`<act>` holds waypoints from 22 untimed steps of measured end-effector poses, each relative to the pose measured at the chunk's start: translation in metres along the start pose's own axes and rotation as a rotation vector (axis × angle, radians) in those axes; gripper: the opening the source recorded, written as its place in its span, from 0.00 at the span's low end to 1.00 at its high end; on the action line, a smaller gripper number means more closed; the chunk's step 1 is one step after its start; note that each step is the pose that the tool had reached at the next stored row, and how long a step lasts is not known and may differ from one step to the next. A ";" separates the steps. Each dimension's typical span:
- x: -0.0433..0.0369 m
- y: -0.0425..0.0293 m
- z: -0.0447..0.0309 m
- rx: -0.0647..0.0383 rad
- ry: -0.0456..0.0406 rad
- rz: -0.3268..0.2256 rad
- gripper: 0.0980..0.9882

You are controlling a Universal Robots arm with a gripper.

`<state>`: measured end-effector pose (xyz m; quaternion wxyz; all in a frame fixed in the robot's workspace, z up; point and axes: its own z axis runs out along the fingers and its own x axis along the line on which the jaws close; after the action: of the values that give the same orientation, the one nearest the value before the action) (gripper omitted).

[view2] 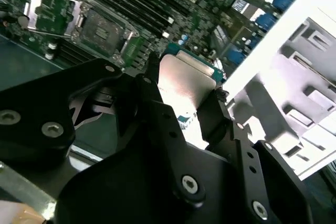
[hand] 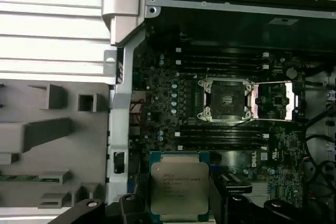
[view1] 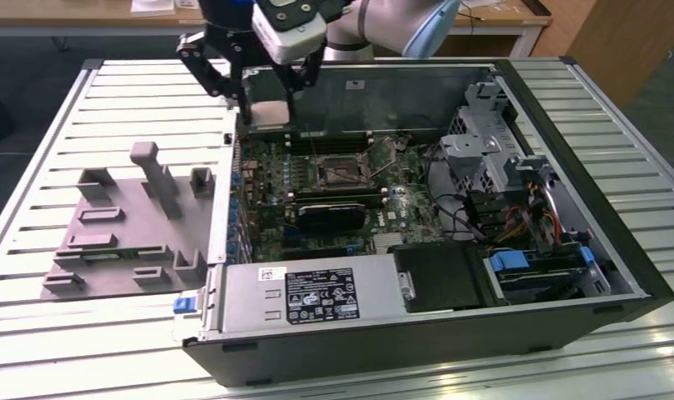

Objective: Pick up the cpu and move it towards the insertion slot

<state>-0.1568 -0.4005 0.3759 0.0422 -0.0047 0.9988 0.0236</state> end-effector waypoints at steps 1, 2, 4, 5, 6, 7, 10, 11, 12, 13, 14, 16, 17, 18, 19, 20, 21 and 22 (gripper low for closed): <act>-0.0045 0.0000 0.0004 0.000 0.0003 0.000 0.49; -0.0090 -0.0001 0.0008 0.000 0.0005 0.000 0.49; -0.0179 -0.0002 0.0016 0.000 0.0011 0.000 0.49; -0.0228 -0.0003 0.0020 0.000 0.0014 0.000 0.49; -0.0272 -0.0003 0.0024 0.000 0.0017 0.000 0.49; -0.0317 -0.0004 0.0028 0.000 0.0019 0.000 0.49; -0.0451 -0.0005 0.0040 0.000 0.0027 0.000 0.49; -0.0495 -0.0006 0.0045 0.000 0.0030 0.000 0.49; -0.0544 -0.0006 0.0050 0.000 0.0033 0.000 0.49; -0.0589 -0.0007 0.0054 0.000 0.0035 0.000 0.49; -0.0633 -0.0008 0.0058 0.000 0.0037 0.000 0.49; -0.0720 -0.0008 0.0069 0.000 0.0040 0.000 0.49; -0.0755 -0.0005 0.0076 0.000 0.0041 0.000 0.49; -0.0788 -0.0001 0.0084 0.000 0.0044 0.000 0.49; -0.0817 0.0003 0.0094 0.000 0.0048 0.000 0.49; -0.0841 0.0010 0.0105 0.000 0.0055 0.000 0.49; -0.0858 0.0020 0.0116 0.000 0.0061 0.000 0.49; -0.0870 0.0034 0.0128 0.000 0.0068 0.000 0.49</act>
<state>-0.0690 -0.3959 0.3707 0.0388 -0.0046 0.9990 0.0236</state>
